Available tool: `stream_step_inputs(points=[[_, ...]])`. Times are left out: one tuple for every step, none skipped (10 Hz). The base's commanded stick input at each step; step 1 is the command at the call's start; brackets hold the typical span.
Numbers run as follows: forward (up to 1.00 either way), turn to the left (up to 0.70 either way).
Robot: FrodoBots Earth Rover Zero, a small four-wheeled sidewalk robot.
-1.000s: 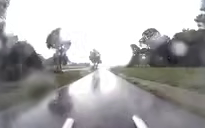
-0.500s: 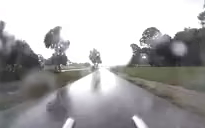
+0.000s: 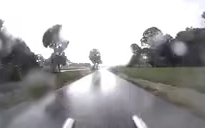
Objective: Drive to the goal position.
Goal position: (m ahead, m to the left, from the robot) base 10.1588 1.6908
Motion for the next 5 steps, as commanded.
stream_step_inputs(points=[[1.00, 0.00], [1.00, 0.00], [1.00, 0.00], [1.00, 0.00], [1.00, 0.00]])
